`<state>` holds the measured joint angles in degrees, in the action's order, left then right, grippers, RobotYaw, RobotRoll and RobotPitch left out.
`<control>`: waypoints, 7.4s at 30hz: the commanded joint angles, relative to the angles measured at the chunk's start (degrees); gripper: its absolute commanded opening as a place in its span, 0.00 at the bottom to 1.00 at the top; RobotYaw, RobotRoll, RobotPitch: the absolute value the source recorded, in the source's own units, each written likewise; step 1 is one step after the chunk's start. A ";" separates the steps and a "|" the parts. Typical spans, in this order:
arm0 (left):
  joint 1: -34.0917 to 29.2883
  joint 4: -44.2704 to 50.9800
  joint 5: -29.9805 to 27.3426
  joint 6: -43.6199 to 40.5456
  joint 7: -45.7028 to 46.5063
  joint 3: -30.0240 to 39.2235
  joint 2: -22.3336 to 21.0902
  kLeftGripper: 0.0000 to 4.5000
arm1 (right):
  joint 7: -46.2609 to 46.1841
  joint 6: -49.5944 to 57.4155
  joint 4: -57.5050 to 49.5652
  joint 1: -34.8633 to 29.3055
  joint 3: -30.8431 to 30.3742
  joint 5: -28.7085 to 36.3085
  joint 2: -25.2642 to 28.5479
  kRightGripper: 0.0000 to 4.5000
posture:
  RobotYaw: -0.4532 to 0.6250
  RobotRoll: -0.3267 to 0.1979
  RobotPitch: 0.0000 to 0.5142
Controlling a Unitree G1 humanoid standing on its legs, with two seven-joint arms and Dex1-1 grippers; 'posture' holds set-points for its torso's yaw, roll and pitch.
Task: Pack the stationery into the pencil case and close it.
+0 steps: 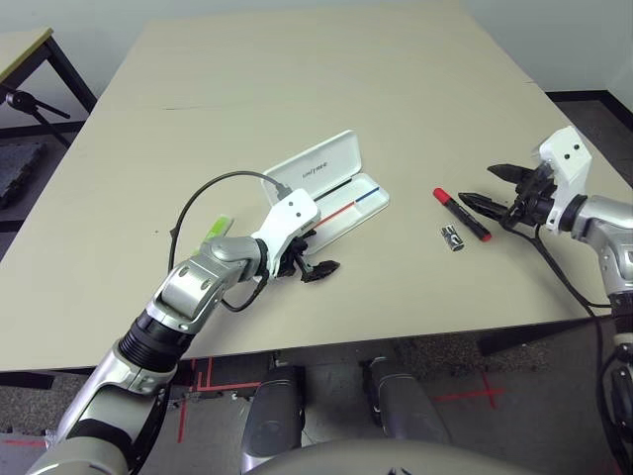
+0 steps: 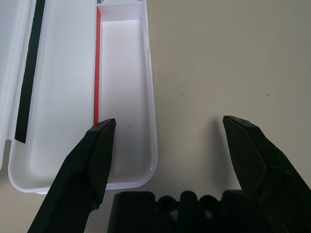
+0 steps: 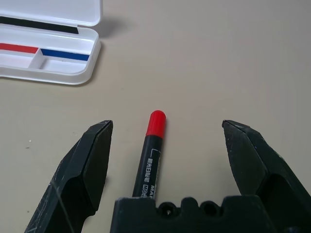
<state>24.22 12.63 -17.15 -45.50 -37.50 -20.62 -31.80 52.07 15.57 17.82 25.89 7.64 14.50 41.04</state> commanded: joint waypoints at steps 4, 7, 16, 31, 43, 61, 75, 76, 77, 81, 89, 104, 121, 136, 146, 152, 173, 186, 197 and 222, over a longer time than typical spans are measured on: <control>-0.55 -0.32 2.44 0.19 -1.77 -1.48 -0.15 0.86 | -0.61 0.79 -1.21 -0.59 0.96 0.62 0.66 1.00 | 0.32 0.62 0.31; -0.50 -0.24 2.79 -0.28 -2.28 -1.57 -0.34 0.63 | -0.90 0.78 -1.11 -0.44 0.89 0.61 0.60 1.00 | 0.32 0.62 0.31; 0.05 -0.10 3.34 -0.54 -3.26 -0.92 -0.30 0.01 | -1.40 0.92 -2.02 -1.16 0.86 0.84 0.22 1.00 | 0.32 0.62 0.31; -0.95 6.14 7.44 14.46 -13.77 0.00 -10.61 0.01 | 1.54 2.45 -2.95 -2.03 -0.49 2.00 0.47 1.00 | 0.34 0.62 0.31; -6.37 3.55 10.01 28.32 -22.38 -0.04 -15.77 0.01 | 9.61 6.81 -8.01 -4.84 -1.57 4.93 2.70 1.00 | 0.35 0.62 0.31; -8.12 1.44 10.84 28.35 -22.39 1.43 -13.84 0.12 | 13.34 7.80 -11.28 -6.60 -3.56 4.56 5.45 1.00 | 0.35 0.62 0.31; -10.30 11.48 6.28 21.94 -22.50 7.68 -15.06 0.99 | 13.16 6.92 -10.72 -6.42 -3.94 4.40 4.78 1.00 | 0.36 0.62 0.29; -10.29 12.11 5.79 21.43 -22.34 8.47 -15.14 0.99 | 13.24 6.99 -10.82 -6.29 -3.95 4.53 4.81 1.00 | 0.36 0.62 0.29; -10.26 12.59 5.41 20.99 -22.18 9.16 -15.19 0.99 | 13.34 7.00 -10.85 -6.17 -3.95 4.69 4.81 1.00 | 0.37 0.62 0.28; -9.65 16.33 1.80 17.53 -21.71 13.64 -15.70 0.99 | 13.54 7.18 -10.92 -5.77 -3.53 5.35 4.94 1.00 | 0.37 0.62 0.27; -4.91 22.55 -5.14 9.44 -19.59 18.95 -16.62 0.99 | 12.68 8.80 -12.78 -4.71 -1.26 7.38 5.70 1.00 | 0.38 0.62 0.27; -2.95 23.76 -7.12 6.78 -16.99 17.10 -16.58 0.99 | -2.34 39.21 -19.49 4.87 -5.32 5.41 10.80 1.00 | 0.37 0.62 0.28; -2.84 26.68 -8.82 3.94 -13.85 16.50 -15.72 0.99 | 1.59 40.52 0.05 18.34 -23.79 -3.07 9.19 1.00 | 0.41 0.62 0.28; -1.50 30.00 -10.87 1.06 -11.47 16.69 -16.38 0.99 | 1.42 28.76 16.82 21.00 -24.81 -10.54 -0.25 1.00 | 0.44 0.62 0.28; -0.59 30.38 -11.60 0.05 -10.82 16.48 -16.59 1.00 | 1.91 28.98 18.81 20.82 -23.63 -12.68 -1.56 0.87 | 0.44 0.62 0.28; -0.42 29.97 -11.68 0.33 -10.79 16.28 -16.48 1.00 | 1.73 29.27 19.37 21.19 -22.18 -13.66 -0.96 0.39 | 0.44 0.62 0.28; 0.00 29.04 -11.47 0.76 -11.36 15.91 -16.77 1.00 | 12.95 12.36 7.30 15.11 -19.26 -13.01 12.00 0.11 | 0.42 0.62 0.28; 0.13 28.71 -10.94 1.54 -11.73 15.14 -17.17 1.00 | 24.26 0.12 -10.50 10.35 -20.13 -11.57 14.73 0.11 | 0.42 0.62 0.28; 0.11 28.45 -10.36 1.65 -11.32 14.62 -17.17 1.00 | 25.56 5.10 -17.96 18.20 -27.91 -17.39 7.58 0.11 | 0.43 0.62 0.27; -2.03 29.32 -9.56 2.05 -10.68 15.49 -18.09 1.00 | 17.92 7.85 -16.70 21.76 -38.12 -25.58 -11.19 0.11 | 0.46 0.62 0.25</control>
<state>22.99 41.20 -26.99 -43.89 -48.15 -5.27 -49.18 70.11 24.29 0.46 48.04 -29.21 -10.71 30.22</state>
